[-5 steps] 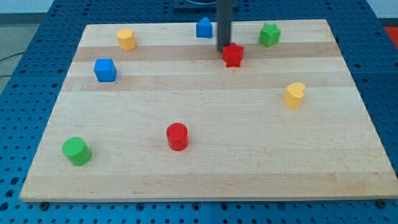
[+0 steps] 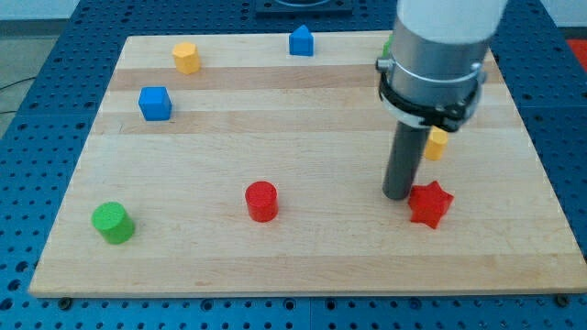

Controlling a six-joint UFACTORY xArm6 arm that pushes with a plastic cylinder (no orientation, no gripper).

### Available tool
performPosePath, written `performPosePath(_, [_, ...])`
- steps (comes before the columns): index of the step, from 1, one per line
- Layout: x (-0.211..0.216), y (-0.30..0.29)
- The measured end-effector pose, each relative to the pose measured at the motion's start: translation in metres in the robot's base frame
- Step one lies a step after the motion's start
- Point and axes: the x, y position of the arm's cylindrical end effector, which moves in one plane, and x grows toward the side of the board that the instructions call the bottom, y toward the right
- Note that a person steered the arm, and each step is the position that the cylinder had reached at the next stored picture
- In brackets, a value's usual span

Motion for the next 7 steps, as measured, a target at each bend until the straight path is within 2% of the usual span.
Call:
performPosePath(1, [0.013,0.038])
performPosePath(5, [-0.125,0.027])
performPosePath(6, [-0.128,-0.038])
performPosePath(7, [-0.161,-0.145])
